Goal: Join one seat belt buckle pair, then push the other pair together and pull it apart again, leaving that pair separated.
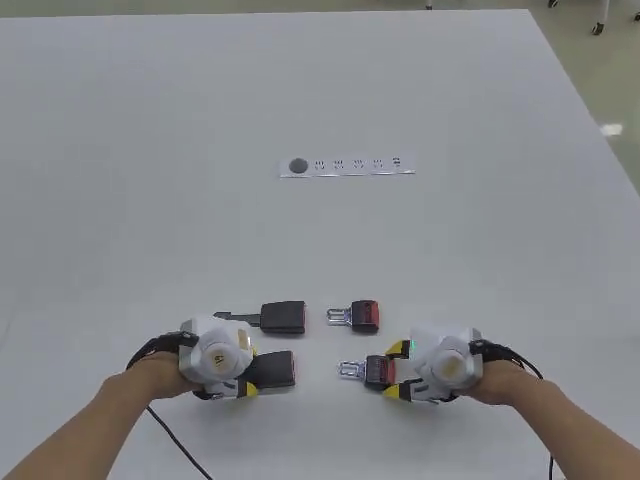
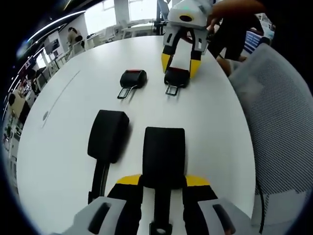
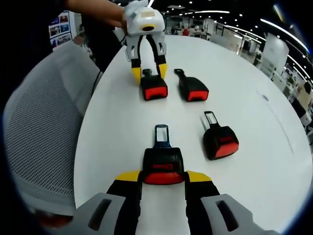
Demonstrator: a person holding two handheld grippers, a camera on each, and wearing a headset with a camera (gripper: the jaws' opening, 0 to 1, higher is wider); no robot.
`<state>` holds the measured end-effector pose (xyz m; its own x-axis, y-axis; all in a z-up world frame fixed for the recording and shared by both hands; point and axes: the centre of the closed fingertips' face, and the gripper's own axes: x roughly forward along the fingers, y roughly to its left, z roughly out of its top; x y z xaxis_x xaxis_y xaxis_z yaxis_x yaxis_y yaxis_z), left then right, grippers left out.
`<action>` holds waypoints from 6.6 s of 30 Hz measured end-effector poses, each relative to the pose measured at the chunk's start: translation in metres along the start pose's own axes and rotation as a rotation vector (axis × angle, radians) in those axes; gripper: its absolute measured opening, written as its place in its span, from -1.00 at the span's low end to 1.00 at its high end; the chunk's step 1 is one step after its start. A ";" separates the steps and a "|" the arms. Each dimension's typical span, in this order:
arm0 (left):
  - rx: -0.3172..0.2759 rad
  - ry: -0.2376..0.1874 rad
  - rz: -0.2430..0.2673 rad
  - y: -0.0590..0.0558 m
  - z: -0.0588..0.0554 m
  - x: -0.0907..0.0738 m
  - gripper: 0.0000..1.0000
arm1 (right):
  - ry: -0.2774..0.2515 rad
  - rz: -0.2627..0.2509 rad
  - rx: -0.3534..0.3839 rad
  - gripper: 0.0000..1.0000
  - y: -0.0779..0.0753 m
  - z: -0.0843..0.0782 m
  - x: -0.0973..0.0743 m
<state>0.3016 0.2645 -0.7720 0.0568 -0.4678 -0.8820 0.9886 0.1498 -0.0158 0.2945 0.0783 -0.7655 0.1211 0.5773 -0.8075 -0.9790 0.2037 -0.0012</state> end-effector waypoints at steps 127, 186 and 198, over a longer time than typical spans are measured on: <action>-0.005 0.004 -0.027 0.001 -0.001 0.003 -0.41 | -0.040 0.072 -0.083 -0.46 0.012 0.074 0.061; 0.037 0.016 -0.036 -0.002 -0.001 0.001 -0.37 | -0.051 0.074 -0.101 -0.39 0.021 0.076 0.056; -0.015 -0.005 0.008 0.006 -0.002 0.001 -0.18 | -0.066 0.059 -0.102 -0.24 0.013 0.081 0.051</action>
<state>0.3072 0.2668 -0.7744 0.0652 -0.4706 -0.8799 0.9859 0.1666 -0.0161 0.3009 0.1743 -0.7590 0.0697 0.6376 -0.7672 -0.9960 0.0878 -0.0175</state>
